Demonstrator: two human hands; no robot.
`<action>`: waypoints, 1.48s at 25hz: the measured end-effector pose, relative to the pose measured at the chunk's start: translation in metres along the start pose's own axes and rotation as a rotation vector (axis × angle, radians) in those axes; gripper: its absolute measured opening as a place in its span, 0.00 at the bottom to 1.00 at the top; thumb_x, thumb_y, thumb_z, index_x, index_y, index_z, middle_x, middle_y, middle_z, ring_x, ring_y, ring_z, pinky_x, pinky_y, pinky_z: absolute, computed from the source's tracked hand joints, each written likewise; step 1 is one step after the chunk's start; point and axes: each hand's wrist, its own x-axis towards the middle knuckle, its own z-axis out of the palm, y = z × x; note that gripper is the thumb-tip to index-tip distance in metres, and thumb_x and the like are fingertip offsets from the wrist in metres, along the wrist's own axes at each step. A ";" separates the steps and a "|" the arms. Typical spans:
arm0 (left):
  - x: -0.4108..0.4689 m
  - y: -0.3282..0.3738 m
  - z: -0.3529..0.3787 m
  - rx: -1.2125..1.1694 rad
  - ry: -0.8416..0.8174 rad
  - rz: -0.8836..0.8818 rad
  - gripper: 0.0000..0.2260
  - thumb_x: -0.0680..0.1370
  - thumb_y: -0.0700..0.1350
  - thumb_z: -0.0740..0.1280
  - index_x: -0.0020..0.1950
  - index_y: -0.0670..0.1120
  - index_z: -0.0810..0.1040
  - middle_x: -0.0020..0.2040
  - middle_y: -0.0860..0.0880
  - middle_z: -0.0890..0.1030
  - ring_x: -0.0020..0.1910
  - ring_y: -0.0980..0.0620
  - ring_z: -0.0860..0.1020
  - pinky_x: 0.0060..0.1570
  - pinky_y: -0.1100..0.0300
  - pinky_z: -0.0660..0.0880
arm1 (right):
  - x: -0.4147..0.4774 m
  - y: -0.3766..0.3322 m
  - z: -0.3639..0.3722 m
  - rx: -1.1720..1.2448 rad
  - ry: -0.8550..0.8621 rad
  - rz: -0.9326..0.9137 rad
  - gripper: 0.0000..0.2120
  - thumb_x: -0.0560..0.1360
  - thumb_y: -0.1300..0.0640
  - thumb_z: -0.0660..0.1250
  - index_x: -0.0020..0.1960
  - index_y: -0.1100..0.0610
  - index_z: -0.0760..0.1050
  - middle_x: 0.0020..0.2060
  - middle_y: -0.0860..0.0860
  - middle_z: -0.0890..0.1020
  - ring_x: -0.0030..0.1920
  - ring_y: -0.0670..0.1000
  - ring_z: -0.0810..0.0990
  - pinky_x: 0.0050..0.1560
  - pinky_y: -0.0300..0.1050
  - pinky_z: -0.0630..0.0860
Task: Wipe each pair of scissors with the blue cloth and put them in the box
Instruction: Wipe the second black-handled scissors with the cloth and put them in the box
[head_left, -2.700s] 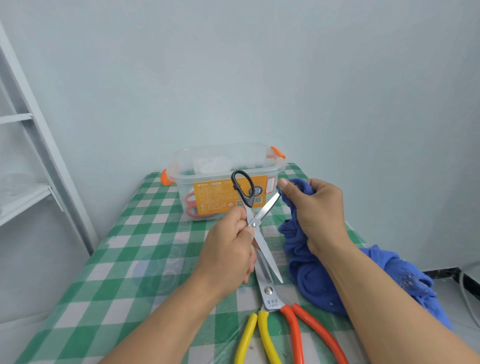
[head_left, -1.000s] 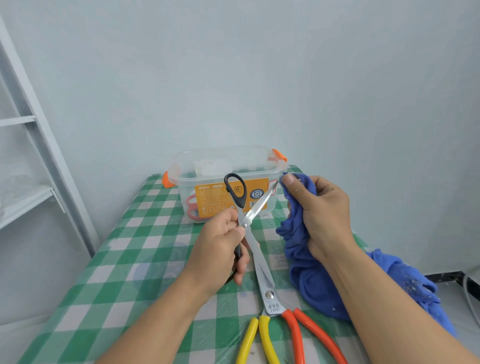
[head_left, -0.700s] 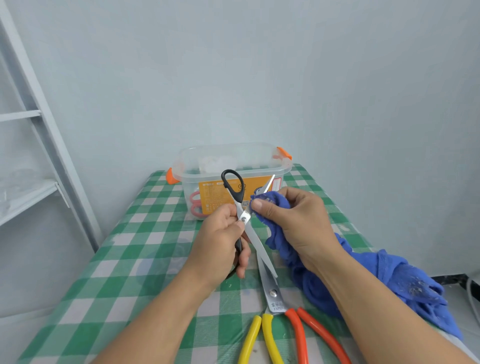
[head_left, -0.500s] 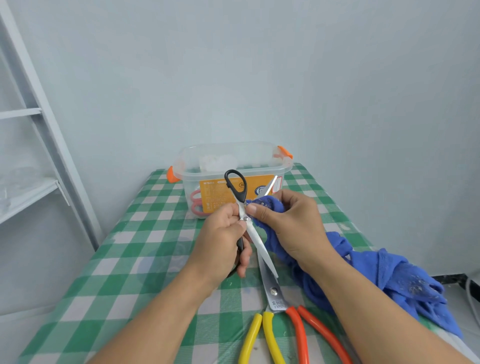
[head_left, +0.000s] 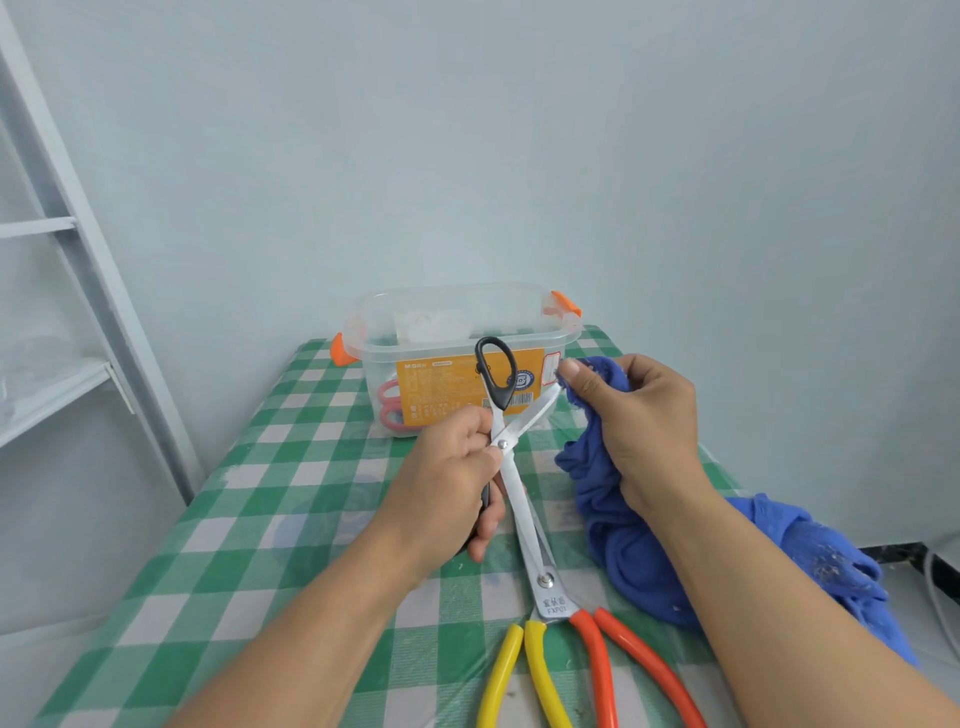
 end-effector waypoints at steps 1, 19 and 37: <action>0.000 -0.001 0.000 0.007 -0.002 -0.004 0.09 0.83 0.33 0.55 0.47 0.42 0.70 0.25 0.44 0.68 0.19 0.50 0.65 0.21 0.60 0.64 | 0.002 0.001 -0.002 0.009 0.041 0.008 0.14 0.71 0.57 0.78 0.40 0.66 0.79 0.27 0.48 0.78 0.29 0.44 0.74 0.32 0.37 0.72; 0.012 -0.017 0.002 0.036 0.116 0.004 0.06 0.84 0.35 0.55 0.50 0.42 0.69 0.30 0.39 0.74 0.26 0.41 0.73 0.26 0.53 0.73 | -0.036 -0.006 0.023 -0.162 -0.332 -0.115 0.11 0.69 0.59 0.80 0.37 0.62 0.80 0.30 0.57 0.78 0.30 0.45 0.73 0.32 0.36 0.70; 0.003 -0.010 0.006 0.182 0.103 0.074 0.04 0.83 0.35 0.57 0.51 0.39 0.70 0.28 0.43 0.72 0.23 0.46 0.69 0.21 0.57 0.68 | -0.004 -0.008 0.003 -0.094 0.099 -0.030 0.19 0.71 0.56 0.79 0.36 0.62 0.70 0.29 0.53 0.71 0.25 0.46 0.69 0.28 0.40 0.70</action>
